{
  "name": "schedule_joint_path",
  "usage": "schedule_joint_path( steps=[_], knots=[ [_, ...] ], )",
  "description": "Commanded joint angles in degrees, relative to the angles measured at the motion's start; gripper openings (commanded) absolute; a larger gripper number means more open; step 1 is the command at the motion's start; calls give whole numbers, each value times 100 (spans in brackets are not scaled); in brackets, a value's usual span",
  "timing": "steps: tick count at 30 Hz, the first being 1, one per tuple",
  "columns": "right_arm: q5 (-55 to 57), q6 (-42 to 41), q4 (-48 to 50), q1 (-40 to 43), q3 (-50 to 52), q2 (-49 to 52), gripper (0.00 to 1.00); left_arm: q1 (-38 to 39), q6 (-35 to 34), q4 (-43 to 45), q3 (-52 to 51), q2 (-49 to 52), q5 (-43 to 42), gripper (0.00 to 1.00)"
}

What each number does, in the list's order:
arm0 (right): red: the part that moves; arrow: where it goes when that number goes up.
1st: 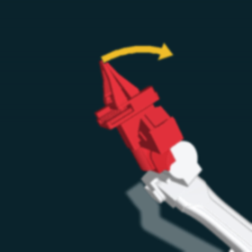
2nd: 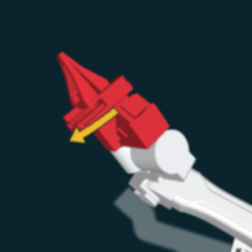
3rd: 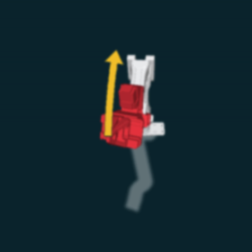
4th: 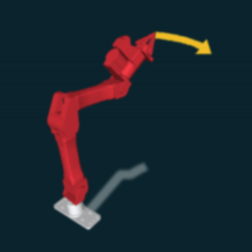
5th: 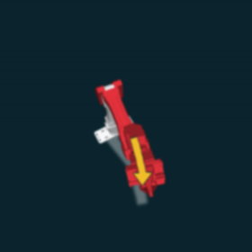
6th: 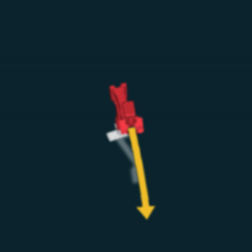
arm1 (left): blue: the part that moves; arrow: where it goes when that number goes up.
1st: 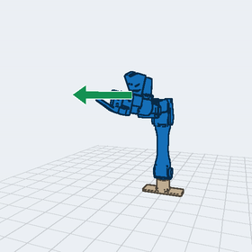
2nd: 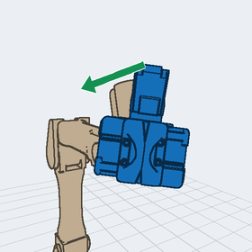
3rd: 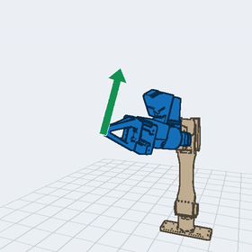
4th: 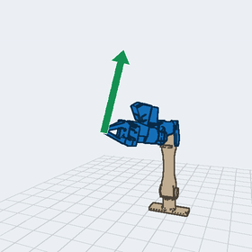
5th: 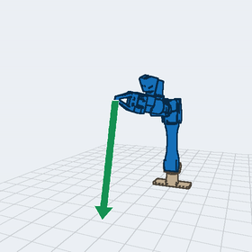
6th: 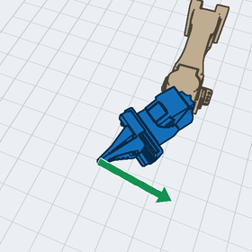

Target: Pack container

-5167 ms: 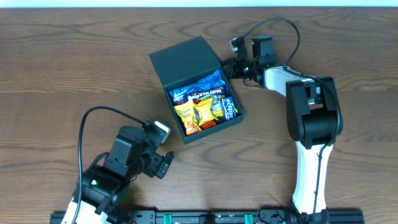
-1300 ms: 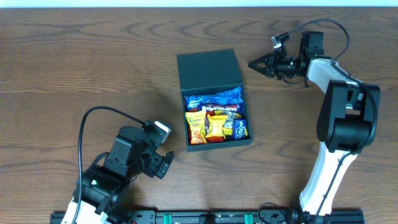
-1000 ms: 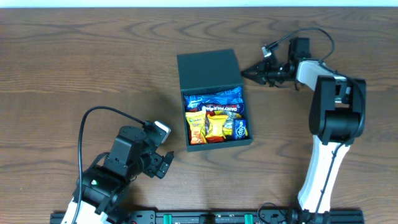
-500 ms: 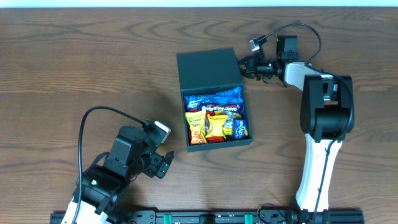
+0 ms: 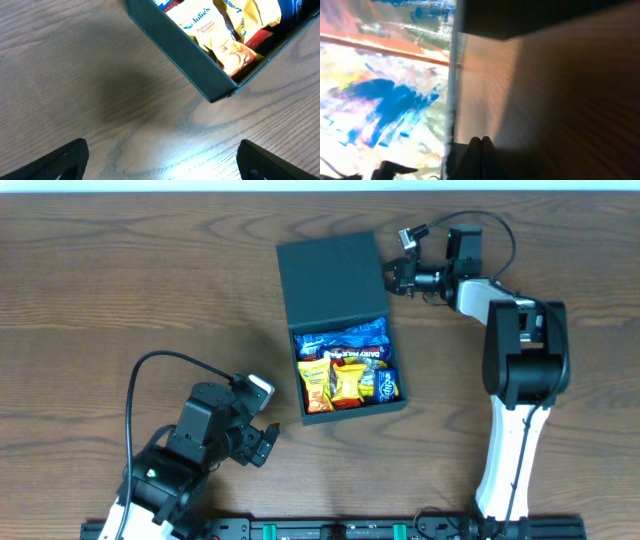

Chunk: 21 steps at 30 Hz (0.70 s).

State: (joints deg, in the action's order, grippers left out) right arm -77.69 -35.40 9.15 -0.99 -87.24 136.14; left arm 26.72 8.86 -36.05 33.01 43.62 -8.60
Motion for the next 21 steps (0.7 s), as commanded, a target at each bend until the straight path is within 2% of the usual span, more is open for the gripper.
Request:
schedule_joint_path(
  steps=[1,6,21],
  knots=[
    [-671,-76,76,-81,-107,-765,1,-17,-31,-15,-31,-22,20,95],
    [-1169,-79,90,-81,-105,-1311,1,-17,-31,-15,-31,-22,20,95],
    [-1169,-81,-125,-286,-105,-2671,1,-17,-31,-15,-31,-22,20,95]
  ],
)
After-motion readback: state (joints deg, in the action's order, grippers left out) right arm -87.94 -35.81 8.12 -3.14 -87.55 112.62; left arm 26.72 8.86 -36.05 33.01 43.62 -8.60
